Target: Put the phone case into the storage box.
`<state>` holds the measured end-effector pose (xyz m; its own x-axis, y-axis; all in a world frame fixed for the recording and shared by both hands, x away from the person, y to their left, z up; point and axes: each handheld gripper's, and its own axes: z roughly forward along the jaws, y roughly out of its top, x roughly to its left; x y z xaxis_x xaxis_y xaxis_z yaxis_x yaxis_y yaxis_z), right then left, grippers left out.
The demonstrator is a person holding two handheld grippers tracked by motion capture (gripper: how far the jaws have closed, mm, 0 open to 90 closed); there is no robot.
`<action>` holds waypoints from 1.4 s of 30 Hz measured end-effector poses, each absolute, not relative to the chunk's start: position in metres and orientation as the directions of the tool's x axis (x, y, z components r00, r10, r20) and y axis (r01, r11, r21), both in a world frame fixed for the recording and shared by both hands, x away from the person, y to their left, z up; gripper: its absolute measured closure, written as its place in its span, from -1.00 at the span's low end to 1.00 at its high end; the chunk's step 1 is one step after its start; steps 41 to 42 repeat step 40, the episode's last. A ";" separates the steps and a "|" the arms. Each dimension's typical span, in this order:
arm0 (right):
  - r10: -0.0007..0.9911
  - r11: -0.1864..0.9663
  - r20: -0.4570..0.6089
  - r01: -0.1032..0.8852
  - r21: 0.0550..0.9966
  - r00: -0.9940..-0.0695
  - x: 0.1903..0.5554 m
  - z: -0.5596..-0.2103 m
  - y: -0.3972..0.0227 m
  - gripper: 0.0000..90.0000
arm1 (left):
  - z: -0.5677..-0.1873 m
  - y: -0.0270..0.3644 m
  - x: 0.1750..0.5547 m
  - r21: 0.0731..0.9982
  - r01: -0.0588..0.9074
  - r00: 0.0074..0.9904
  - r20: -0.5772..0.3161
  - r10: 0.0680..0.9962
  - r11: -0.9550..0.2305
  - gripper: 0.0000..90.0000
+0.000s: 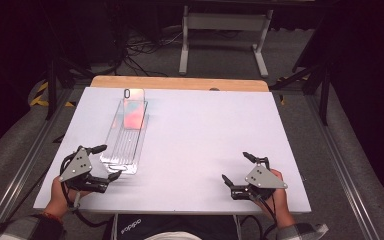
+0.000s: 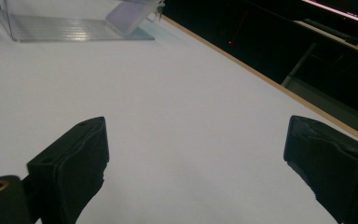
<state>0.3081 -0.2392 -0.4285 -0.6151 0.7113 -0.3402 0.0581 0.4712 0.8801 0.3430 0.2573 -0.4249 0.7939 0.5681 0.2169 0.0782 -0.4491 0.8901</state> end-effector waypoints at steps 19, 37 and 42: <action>0.718 0.458 -0.312 0.085 0.885 -0.622 0.314 -0.432 -0.240 -0.83 | -0.426 0.255 0.344 0.890 0.085 0.793 0.212 0.571 -0.448 -0.82; 0.724 0.473 -0.305 0.122 0.873 -0.619 0.321 -0.438 -0.247 -0.82 | -0.425 0.255 0.344 0.881 0.070 0.794 0.235 0.561 -0.469 -0.82; 0.727 0.469 -0.302 0.125 0.874 -0.616 0.322 -0.439 -0.248 -0.81 | -0.424 0.254 0.344 0.882 0.075 0.792 0.230 0.565 -0.464 -0.82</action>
